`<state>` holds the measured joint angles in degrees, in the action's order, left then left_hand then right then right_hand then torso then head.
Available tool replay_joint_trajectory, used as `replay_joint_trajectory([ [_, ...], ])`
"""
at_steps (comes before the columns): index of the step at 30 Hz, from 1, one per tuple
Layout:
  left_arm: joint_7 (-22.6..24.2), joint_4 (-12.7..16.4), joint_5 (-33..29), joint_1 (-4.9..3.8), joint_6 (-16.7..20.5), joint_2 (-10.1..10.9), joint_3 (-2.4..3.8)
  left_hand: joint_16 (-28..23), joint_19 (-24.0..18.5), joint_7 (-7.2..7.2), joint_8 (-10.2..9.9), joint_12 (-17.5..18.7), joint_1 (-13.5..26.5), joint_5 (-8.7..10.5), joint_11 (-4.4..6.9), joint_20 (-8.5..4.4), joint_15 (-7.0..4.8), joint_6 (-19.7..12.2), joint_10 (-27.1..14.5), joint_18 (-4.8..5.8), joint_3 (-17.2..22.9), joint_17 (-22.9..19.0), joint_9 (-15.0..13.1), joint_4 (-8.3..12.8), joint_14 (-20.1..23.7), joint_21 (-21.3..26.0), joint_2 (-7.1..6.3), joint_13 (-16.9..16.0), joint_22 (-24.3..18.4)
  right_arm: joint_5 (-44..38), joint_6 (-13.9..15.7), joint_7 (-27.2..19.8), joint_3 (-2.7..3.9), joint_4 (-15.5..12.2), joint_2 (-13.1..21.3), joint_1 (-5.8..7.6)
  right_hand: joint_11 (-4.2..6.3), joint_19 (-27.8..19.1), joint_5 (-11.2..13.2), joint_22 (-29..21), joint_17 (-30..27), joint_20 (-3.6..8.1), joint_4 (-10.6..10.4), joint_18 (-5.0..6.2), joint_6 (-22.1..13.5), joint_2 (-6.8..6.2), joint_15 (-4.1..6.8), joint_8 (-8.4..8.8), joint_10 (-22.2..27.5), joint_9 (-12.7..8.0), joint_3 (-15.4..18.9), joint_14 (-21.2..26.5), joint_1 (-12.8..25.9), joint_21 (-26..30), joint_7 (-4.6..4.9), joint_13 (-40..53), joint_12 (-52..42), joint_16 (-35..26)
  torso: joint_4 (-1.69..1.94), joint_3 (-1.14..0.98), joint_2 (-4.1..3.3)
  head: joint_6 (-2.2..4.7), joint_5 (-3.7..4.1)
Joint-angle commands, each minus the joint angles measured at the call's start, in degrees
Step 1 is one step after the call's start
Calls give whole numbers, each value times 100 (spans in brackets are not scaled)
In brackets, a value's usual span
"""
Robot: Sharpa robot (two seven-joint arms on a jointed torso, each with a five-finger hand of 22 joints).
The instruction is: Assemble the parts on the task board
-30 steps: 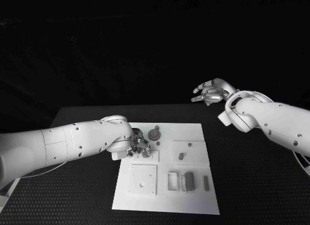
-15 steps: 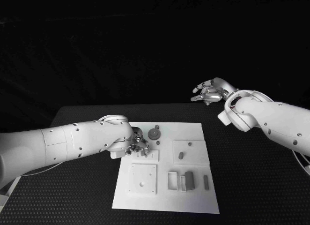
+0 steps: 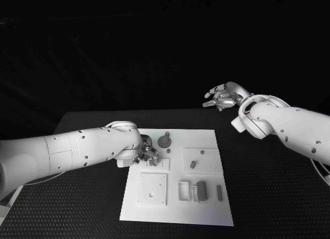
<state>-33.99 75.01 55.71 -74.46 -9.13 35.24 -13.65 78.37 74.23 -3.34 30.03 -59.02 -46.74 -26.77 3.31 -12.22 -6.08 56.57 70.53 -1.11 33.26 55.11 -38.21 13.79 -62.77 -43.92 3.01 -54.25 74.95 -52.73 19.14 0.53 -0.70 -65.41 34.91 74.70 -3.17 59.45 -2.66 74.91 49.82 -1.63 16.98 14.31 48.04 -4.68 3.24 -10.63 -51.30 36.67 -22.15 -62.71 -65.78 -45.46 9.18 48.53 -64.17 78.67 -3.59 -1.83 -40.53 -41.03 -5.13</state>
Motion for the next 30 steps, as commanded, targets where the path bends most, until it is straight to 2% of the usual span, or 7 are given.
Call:
replay_joint_trajectory([
  [1,22,9,-19,4,-134,-22,3,31,220,311,58,-42,-4,4,264,-381,-562,481,-123,-335,241,-15,-1936,53,-300,-32,39,10,127,12,-49,2,5,-5,-13,1,9,1,-9,37,-9,-23,-10,69,-15,34,-10,37,21,-7,37,34,-29,12,34,-8,-34,23,0,-2,0,2,0],
  [6,24,-2,-22,4,-113,-23,3,59,213,315,34,-50,9,94,267,-379,-568,489,-125,-339,229,-45,-1924,13,-288,-49,27,22,124,12,-50,2,5,-9,-15,1,9,2,-9,38,-10,-22,-10,69,-15,35,-10,37,20,-7,39,34,-31,12,33,-10,-35,24,-5,-6,0,4,0],
  [8,28,-3,-22,4,-66,-25,3,84,199,315,-3,-55,0,303,269,-379,-571,497,-131,-347,228,-82,-1899,-18,-271,-62,20,37,121,12,-52,2,5,-10,-16,1,9,2,-9,38,-10,-22,-10,69,-15,35,-10,37,20,-7,39,34,-32,12,33,-10,-36,25,-7,-5,1,5,5],
  [9,24,-3,-22,4,-41,-28,3,91,195,314,-15,-56,-5,338,269,-379,-571,499,-132,-349,231,-92,-1888,-23,-267,-66,18,42,121,12,-52,3,5,-9,-16,1,9,2,-9,38,-10,-22,-10,69,-15,36,-10,37,20,-8,40,34,-33,12,33,-10,-36,25,-7,-5,1,8,6],
  [18,5,-9,55,4,-7,-64,3,125,187,308,-85,-65,-8,472,263,-376,-568,523,-131,-357,228,-149,-1809,-78,-255,-82,-22,64,115,12,-63,5,5,-20,-21,1,9,2,-9,38,-11,-22,-10,69,-14,36,-9,38,21,-8,43,34,-33,12,33,-12,-38,26,-4,-5,-1,11,4],
  [30,9,-13,188,4,-8,-83,3,142,186,310,-100,-72,-20,527,265,-376,-569,544,-128,-361,230,-173,-1786,-100,-252,-89,-29,73,114,10,-92,15,5,-21,-35,1,10,3,-9,38,-13,-21,-9,69,-12,60,-8,39,21,-9,41,35,-52,13,32,-17,-44,29,-4,0,-1,7,16],
])
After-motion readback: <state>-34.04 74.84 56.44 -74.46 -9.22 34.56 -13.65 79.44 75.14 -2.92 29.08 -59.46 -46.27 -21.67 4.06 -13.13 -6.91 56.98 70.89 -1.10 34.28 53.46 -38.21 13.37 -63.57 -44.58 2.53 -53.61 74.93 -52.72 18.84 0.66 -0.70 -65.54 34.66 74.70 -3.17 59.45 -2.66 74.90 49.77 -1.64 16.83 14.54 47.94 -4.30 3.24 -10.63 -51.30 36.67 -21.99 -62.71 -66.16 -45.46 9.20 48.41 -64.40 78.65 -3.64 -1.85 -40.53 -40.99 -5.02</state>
